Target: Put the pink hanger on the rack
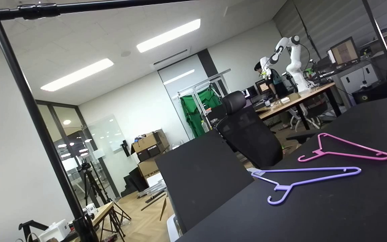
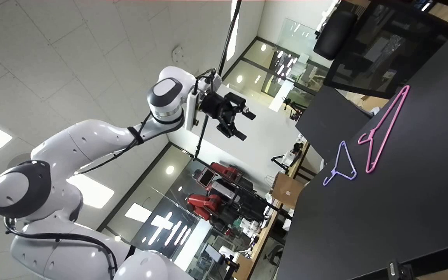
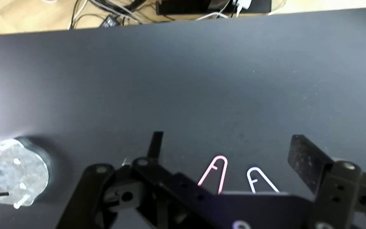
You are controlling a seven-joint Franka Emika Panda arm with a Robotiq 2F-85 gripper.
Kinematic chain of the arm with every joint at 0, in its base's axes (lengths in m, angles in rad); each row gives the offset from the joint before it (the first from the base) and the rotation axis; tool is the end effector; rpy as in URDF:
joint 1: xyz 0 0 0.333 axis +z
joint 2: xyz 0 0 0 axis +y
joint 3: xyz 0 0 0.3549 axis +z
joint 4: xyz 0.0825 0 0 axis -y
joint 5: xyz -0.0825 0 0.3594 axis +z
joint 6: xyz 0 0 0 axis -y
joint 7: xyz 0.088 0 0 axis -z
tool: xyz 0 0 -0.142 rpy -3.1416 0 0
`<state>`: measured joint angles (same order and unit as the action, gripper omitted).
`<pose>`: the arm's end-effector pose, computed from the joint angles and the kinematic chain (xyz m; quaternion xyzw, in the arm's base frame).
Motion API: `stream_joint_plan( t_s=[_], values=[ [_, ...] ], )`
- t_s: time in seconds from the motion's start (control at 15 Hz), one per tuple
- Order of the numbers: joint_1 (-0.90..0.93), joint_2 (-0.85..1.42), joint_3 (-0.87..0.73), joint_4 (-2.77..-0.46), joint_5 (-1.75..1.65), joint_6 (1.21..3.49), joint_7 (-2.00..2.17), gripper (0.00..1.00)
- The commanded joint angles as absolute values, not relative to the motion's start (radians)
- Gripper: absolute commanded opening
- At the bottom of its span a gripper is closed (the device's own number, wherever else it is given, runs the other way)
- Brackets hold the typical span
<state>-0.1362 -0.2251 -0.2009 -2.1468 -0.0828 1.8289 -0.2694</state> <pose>0.4127 -0.1603 0.4996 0.9985 -0.0178 -0.0512 0.0022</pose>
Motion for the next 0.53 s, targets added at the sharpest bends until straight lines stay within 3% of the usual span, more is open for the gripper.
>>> stream_joint_plan(
  t_s=[0.0,0.47],
  values=[
    [-0.133,-0.114,-0.193,-2.091,-0.110,1.970,-0.303,1.00],
    [-0.140,0.067,-0.172,-2.022,-0.067,2.322,-0.236,1.00]
  ],
)
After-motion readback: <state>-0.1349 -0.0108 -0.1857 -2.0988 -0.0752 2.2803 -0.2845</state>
